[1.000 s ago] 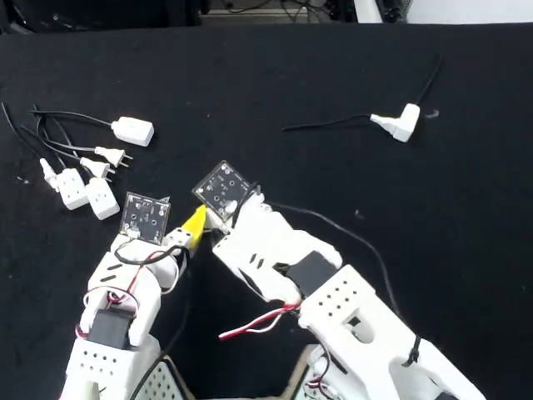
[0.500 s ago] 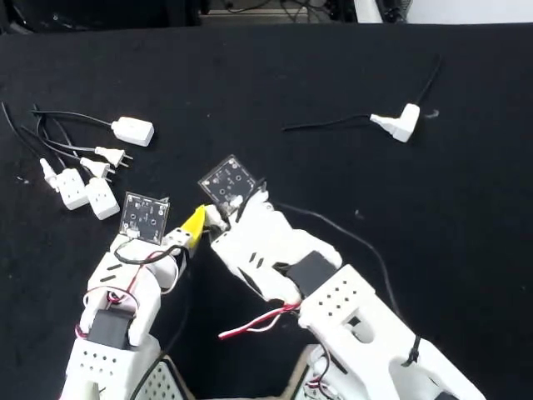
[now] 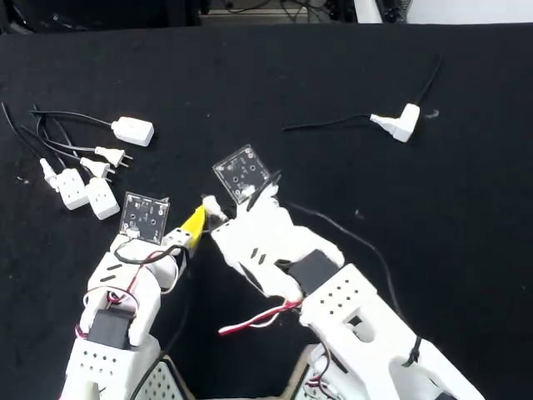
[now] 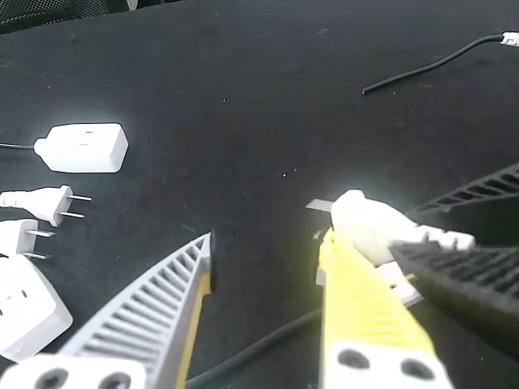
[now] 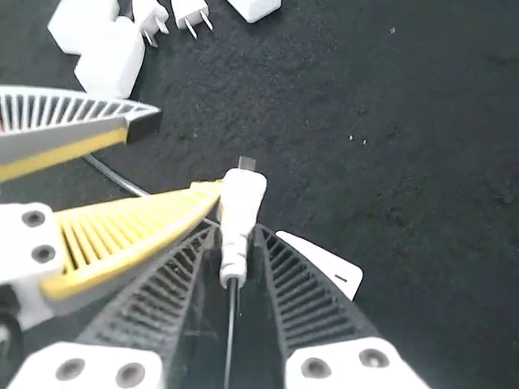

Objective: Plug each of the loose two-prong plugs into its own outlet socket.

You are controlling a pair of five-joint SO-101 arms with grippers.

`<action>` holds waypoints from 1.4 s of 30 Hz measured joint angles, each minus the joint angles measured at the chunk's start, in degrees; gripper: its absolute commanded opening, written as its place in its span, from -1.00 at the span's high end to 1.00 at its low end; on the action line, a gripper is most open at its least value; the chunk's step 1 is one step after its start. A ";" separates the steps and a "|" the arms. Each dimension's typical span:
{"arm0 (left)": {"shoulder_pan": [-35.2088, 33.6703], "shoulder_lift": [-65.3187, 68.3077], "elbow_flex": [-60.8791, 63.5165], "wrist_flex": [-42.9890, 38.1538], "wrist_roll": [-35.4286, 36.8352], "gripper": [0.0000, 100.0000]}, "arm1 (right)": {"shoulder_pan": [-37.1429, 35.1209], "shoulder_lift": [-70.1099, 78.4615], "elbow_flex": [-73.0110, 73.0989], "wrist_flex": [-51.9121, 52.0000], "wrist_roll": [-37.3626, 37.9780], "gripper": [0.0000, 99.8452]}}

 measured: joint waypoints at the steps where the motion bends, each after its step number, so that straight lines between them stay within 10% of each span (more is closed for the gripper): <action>1: 0.00 0.00 0.00 0.00 0.00 0.56 | 0.09 0.00 0.00 -0.18 -0.53 0.98; 30: 0.35 0.09 0.09 0.09 -0.18 0.56 | 4.04 0.00 0.00 -2.29 -1.41 0.98; 42: -5.36 0.09 0.09 0.44 -0.18 0.56 | 11.60 0.00 -12.84 21.80 10.20 0.98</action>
